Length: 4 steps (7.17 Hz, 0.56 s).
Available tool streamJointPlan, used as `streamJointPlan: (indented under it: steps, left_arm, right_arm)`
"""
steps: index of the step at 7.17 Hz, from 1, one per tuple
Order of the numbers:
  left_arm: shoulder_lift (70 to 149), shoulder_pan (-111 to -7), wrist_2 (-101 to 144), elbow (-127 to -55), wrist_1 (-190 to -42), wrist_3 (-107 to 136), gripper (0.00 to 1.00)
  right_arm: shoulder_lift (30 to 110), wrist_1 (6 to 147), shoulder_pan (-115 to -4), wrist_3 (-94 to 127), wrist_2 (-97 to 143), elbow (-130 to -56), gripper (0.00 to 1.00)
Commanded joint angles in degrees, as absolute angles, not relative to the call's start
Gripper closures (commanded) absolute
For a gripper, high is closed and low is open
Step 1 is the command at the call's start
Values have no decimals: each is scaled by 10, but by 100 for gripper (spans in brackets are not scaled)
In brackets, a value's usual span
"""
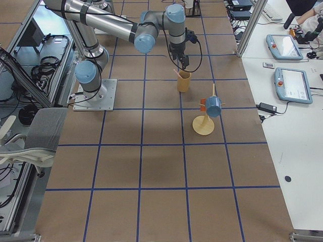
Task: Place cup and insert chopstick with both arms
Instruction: 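Lower the right gripper onto the pink chopstick in the tan cup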
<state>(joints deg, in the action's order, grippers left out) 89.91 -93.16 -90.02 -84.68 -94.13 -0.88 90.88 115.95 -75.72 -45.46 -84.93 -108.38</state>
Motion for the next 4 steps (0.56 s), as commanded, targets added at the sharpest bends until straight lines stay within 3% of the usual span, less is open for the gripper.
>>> streamJointPlan:
  steps: [1, 3, 4]
  left_arm:
    - [899, -932, -900, -846, -941, -9, 0]
    - [899, -932, -900, -846, -941, -9, 0]
    - [899, -932, -900, -846, -941, -9, 0]
  right_arm:
    - [908, 1227, -744, -485, -845, -1143, 1]
    - [909, 1235, -730, -501, -838, -1148, 4]
    - [909, 1236, -729, -499, -822, -1148, 12]
